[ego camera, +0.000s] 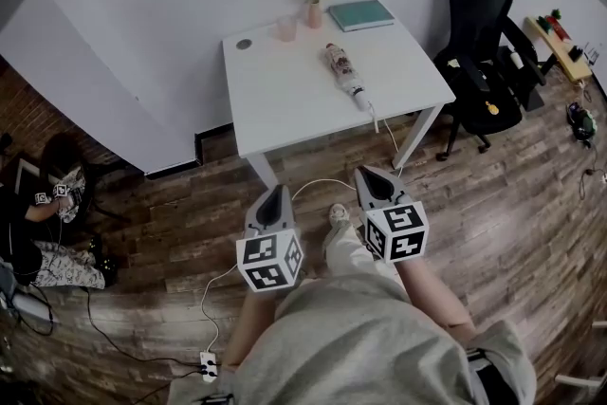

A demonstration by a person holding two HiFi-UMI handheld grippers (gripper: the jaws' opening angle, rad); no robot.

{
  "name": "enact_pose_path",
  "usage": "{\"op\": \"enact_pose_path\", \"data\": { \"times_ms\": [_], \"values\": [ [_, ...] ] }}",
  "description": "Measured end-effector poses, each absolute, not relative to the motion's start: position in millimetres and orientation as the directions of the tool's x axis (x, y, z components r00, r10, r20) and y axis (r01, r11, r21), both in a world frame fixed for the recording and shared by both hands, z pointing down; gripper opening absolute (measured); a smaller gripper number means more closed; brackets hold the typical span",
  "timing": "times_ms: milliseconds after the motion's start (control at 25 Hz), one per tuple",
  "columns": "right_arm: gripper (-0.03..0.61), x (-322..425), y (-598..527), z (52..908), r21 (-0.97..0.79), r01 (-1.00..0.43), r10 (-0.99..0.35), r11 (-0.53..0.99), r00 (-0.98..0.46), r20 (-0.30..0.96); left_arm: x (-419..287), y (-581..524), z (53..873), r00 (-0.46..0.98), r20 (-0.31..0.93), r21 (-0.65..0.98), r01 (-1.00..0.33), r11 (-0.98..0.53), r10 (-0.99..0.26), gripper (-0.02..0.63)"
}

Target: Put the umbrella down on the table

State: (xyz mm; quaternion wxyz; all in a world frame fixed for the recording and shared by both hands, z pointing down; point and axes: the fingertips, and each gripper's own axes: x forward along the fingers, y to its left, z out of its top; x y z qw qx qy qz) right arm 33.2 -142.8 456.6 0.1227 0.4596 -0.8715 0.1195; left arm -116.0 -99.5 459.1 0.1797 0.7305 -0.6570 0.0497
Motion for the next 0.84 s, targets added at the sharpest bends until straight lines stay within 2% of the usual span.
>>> {"op": "enact_pose_path", "data": {
  "times_ms": [840],
  "values": [
    [0.000, 31.8, -150.8, 460.4, -0.099, -0.832, -0.773, 0.545, -0.545, 0.325, -117.5, -107.9, 463.2, 0.125, 0.317, 0.211, -0.976, -0.059, -0.940, 0.009]
  ]
}}
